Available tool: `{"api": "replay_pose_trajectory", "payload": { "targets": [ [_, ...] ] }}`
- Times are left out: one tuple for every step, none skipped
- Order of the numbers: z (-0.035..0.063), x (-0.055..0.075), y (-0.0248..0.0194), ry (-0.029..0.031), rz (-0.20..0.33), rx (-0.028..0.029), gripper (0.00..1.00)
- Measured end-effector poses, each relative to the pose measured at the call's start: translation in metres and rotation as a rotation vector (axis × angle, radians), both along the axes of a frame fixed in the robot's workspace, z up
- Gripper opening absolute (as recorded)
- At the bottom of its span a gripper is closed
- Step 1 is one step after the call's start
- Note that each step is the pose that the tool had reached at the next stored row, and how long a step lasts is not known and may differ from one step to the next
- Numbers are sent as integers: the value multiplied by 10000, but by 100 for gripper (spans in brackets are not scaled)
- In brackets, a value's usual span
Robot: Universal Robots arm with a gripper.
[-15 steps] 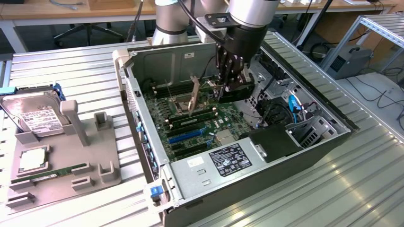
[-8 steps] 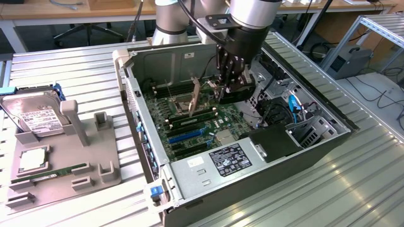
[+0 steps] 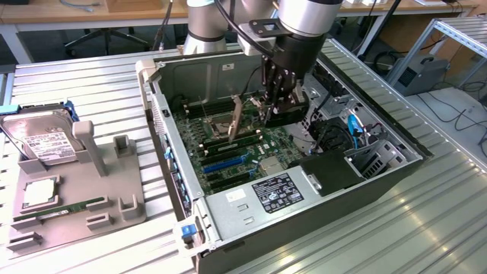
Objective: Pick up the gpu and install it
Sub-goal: 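Insert the gpu into the slot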
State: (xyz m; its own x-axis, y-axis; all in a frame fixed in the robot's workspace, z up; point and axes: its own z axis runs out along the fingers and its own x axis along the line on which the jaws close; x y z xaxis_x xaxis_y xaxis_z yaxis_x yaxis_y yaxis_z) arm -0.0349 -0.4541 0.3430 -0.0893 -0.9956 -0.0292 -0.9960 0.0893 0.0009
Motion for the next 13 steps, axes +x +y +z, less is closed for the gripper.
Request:
{"api": "replay_pose_trajectory", "payload": {
  "targets": [
    [-1, 0, -5, 0, 0, 0, 27],
    [-1, 0, -9, 0, 0, 0, 27],
    [-2, 0, -13, 0, 0, 0, 27],
    [-3, 0, -18, 0, 0, 0, 27],
    [-3, 0, -22, 0, 0, 0, 27],
    [-4, 0, -26, 0, -1, 0, 27],
    [-4, 0, -30, 0, 0, 0, 27],
    [-4, 0, -35, 0, 0, -1, 27],
    [-5, 0, -39, 0, -1, -1, 27],
    [-6, -1, -42, 0, -1, 0, 27],
    [-6, -1, -46, 0, 0, 0, 27],
    [-7, -1, -53, 0, 0, 0, 27],
    [-8, -1, -57, 0, 0, 1, 27]
  ]
}}
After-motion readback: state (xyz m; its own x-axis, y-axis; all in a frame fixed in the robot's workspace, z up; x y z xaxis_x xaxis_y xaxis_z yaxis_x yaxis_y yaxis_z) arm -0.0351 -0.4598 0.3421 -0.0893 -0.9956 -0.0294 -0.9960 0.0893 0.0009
